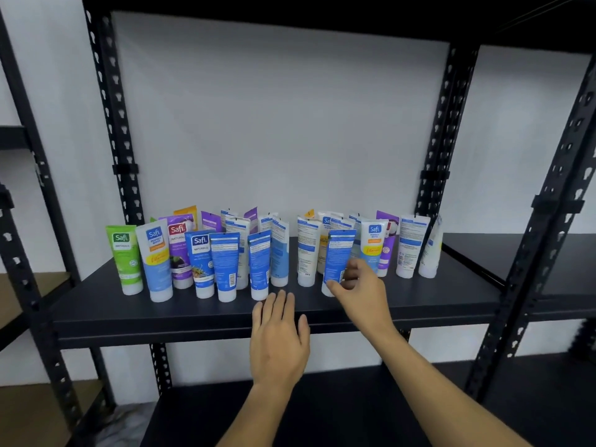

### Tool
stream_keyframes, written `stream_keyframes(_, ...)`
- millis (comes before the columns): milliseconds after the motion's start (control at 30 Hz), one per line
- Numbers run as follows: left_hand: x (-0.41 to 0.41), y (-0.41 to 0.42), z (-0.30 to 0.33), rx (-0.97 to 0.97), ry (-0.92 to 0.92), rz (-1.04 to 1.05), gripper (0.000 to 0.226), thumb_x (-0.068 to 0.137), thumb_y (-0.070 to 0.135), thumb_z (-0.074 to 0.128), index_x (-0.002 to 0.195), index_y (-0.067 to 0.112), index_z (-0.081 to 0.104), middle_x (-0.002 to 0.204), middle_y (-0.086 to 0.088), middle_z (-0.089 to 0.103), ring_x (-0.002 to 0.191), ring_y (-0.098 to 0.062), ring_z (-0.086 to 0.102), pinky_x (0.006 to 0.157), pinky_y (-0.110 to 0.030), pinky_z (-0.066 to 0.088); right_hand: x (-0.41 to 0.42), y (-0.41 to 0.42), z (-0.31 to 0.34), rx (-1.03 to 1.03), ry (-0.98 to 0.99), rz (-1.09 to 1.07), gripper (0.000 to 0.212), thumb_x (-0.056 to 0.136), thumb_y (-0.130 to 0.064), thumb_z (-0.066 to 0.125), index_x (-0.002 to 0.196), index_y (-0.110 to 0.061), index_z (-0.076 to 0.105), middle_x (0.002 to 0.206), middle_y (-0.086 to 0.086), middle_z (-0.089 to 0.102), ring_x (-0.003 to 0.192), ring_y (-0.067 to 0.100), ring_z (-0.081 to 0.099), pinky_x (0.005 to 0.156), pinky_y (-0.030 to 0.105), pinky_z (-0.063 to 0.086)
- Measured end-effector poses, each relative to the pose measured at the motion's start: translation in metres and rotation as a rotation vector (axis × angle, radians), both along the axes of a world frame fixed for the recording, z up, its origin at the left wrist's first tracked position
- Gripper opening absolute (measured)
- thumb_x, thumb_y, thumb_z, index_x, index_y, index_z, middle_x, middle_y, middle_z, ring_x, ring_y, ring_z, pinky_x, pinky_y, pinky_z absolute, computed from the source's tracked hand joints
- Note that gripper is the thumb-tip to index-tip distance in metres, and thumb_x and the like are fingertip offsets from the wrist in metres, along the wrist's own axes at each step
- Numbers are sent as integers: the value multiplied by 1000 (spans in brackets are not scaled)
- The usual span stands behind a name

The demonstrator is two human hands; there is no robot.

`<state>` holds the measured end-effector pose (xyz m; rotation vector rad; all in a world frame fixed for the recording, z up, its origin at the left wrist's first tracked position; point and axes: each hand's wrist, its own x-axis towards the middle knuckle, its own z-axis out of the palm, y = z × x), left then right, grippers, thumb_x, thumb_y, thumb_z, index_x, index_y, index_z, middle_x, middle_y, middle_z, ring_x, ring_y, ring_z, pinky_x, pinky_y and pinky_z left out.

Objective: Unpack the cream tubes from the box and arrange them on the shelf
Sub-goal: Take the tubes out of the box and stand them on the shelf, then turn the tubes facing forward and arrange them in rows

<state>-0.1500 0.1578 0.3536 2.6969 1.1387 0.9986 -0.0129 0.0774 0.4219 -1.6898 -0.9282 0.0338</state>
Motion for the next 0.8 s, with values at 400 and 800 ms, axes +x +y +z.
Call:
stream_keyframes(400, 4, 3, -7, 25, -26, 2, 57, 95, 43, 32, 134, 11, 59, 137, -5, 59, 132, -20, 49, 115, -41, 23, 13, 23, -29, -38, -62, -29, 52, 85, -27, 76, 129, -26, 48, 101, -13, 63, 84, -1, 65, 66, 12, 50)
stream_keyframes(800, -1, 6, -8, 46, 80, -29, 66, 94, 49, 26, 142, 12, 50, 145, -5, 51, 138, -21, 43, 118, -45, 29, 7, 28, -26, -75, -55, -69, 50, 85, -26, 77, 126, -26, 46, 105, -7, 66, 88, 4, 66, 78, 30, 60)
